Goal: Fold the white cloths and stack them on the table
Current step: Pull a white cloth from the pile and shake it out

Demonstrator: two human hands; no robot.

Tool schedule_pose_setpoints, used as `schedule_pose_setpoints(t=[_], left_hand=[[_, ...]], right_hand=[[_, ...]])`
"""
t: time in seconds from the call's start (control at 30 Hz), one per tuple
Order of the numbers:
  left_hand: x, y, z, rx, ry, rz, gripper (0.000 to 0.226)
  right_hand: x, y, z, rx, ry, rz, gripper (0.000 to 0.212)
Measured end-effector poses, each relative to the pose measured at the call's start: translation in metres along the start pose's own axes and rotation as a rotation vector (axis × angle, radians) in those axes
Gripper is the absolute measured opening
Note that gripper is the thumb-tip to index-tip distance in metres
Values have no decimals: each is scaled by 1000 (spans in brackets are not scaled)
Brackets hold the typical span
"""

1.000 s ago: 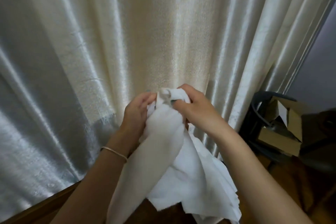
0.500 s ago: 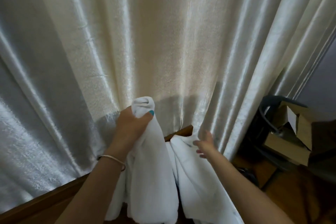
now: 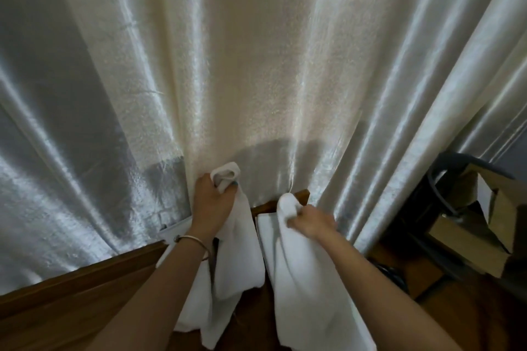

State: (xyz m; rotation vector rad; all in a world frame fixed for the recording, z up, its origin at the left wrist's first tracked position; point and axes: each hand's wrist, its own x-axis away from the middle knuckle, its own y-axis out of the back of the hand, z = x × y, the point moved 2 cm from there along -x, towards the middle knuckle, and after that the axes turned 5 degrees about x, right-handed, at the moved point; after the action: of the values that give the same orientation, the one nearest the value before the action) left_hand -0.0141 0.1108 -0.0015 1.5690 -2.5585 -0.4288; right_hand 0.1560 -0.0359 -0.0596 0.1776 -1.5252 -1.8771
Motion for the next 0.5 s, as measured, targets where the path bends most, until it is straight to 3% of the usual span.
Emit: schedule_pose_setpoints(t=[0.03,0.1,0.2,0.27,0.33,0.4,0.47,0.5], left_hand=[[2,3,-4,43,10,6,6],[10,10,-13,129,30,-4,18],[30,21,-28,238,68,-14,8],[45,34,-39,344,93,-63,12],[61,54,-54,419,79,-119,18],[78,80,-69,505,35,-111,20],[91,108,-81,555,-36,-23,14],[97,125,-87,541,-74,25,10]], right_hand=[[7,11,-7,-200,20,-54,23],[35,38,-21,-798,-3,-113,12],[88,87,-32,-1542,135,-106,45],[126,118,-18,-1726,427,-23,45],[162,133,19,-1628,638,62,56],[184,125,65,-1390,702,78,64],[207,108,118,-987,752,22,58],[217,96,146,-778,788,-2,68]])
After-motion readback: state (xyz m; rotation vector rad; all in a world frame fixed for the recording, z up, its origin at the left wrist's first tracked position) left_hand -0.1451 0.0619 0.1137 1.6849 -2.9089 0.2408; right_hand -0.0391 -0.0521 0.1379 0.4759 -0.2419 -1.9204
